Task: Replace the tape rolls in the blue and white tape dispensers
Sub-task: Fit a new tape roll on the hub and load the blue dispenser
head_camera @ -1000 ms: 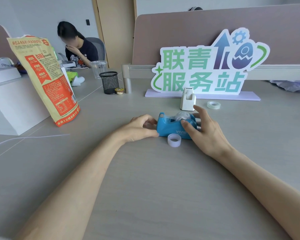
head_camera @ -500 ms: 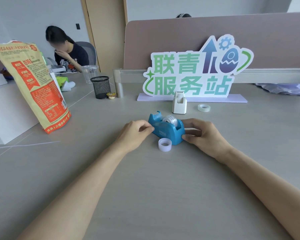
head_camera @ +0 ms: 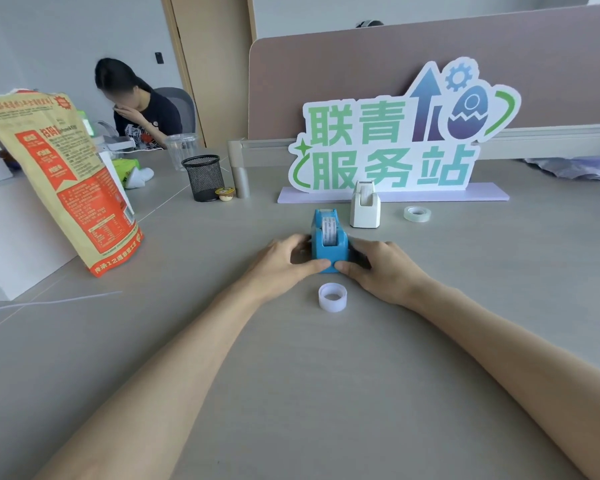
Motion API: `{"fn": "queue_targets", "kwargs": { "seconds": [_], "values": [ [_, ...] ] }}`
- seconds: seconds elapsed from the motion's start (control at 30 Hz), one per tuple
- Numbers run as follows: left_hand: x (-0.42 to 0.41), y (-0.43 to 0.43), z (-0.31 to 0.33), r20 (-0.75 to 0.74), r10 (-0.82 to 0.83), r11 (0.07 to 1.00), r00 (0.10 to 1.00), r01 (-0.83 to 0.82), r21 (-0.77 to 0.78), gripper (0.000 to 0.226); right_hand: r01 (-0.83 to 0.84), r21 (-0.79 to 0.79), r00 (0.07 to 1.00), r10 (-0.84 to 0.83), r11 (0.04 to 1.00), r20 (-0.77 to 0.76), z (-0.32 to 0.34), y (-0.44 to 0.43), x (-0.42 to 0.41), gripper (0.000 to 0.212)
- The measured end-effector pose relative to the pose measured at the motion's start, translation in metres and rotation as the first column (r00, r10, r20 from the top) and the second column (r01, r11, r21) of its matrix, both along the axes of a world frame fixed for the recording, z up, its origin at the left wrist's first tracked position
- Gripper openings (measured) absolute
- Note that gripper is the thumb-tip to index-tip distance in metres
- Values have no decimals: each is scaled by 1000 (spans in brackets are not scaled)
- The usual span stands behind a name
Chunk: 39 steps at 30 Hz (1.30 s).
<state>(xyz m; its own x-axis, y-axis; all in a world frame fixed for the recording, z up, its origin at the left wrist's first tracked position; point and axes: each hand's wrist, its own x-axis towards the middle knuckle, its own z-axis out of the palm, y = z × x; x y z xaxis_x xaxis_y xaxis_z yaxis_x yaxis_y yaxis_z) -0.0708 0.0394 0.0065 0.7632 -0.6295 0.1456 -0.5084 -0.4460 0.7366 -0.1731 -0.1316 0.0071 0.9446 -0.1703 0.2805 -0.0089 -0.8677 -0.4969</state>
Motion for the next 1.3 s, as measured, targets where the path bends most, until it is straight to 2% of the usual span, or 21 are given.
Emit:
{"fn": "queue_targets", "kwargs": {
  "seconds": [0.13, 0.27, 0.47, 0.6, 0.83, 1.0, 1.1, 1.2, 1.3],
  "values": [
    [17, -9, -1, -18, 51, 999, 999, -51, -11, 71, 11, -46, 998, -14, 999, -67, -4, -6, 25, 35],
    [37, -18, -5, 6, 102, 995, 995, -102, 22, 70, -18, -65, 997, 12, 998, -83, -6, -14, 52, 44],
    [66, -38, -2, 132, 134, 973, 982, -156, 172, 46, 22, -96, 991, -34, 995, -126, -12, -21, 98, 56],
    [89, -49, -4, 195, 189, 934, 962, -238, 267, 37, 11, -133, 992, -27, 991, -120, -13, -22, 119, 50],
    [104, -62, -8, 262, 221, 892, 940, -303, 335, 44, 98, -191, 993, -107, 977, -40, -16, -22, 139, 40],
    [90, -64, -2, 337, 211, 867, 918, -334, 369, 46, 123, -132, 992, -126, 984, -21, -11, -21, 139, 22],
    [83, -63, 2, 331, 206, 868, 921, -328, 374, 47, 146, -75, 989, -146, 986, 9, -4, -20, 127, 20],
    [75, -58, 3, 353, 222, 859, 909, -353, 370, 45, 133, -76, 991, -132, 988, 11, -2, -14, 111, 21],
    [63, -49, 0, 370, 215, 850, 904, -360, 384, 45, 61, -144, 997, -68, 988, -46, -8, -9, 92, 16]
  ]
}}
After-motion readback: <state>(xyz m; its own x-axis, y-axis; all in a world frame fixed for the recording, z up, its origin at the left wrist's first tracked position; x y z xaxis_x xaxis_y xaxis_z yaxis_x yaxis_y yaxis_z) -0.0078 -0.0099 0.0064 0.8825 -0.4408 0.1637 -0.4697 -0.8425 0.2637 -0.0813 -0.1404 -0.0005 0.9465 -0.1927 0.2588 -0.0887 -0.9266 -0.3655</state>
